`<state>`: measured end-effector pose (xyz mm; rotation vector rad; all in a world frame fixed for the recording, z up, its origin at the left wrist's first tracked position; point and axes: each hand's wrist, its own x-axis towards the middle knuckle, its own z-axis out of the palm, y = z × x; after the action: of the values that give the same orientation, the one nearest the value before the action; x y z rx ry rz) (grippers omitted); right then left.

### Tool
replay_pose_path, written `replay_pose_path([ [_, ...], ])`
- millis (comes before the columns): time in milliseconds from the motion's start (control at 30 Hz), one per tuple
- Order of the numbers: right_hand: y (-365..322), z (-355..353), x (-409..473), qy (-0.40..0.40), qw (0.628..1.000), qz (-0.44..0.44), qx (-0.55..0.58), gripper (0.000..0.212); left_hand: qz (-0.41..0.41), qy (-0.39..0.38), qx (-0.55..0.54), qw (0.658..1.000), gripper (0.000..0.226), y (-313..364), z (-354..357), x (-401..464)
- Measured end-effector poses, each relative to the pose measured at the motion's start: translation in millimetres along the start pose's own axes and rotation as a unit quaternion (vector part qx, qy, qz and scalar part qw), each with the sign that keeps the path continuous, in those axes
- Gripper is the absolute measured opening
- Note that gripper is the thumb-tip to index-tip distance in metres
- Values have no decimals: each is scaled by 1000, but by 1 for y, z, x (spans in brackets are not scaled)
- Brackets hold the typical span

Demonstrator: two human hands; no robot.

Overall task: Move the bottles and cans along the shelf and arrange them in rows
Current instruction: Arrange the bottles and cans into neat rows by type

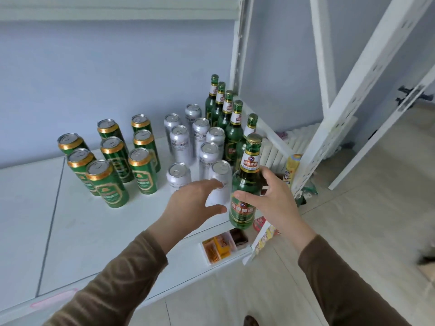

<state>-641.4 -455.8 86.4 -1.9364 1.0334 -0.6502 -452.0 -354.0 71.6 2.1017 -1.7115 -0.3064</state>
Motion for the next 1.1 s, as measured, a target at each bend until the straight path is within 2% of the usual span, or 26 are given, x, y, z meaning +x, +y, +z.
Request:
replay_pose_path([
  [200,51,-45,57,-59,998,-10,14,51,-72,6,10,997,55,44,46,38],
  [500,96,-46,120,-137,990,-33,7,67,-169,8,5,986,54,62,84,68],
  [733,109,-45,142,-194,980,-31,20,65,-192,7,6,981,54,69,92,77],
  [900,111,-44,149,-188,981,-51,2,69,-196,4,8,981,54,70,95,82],
  [1100,115,-41,154,-220,974,-54,-5,66,-194,10,8,981,54,68,98,83],
])
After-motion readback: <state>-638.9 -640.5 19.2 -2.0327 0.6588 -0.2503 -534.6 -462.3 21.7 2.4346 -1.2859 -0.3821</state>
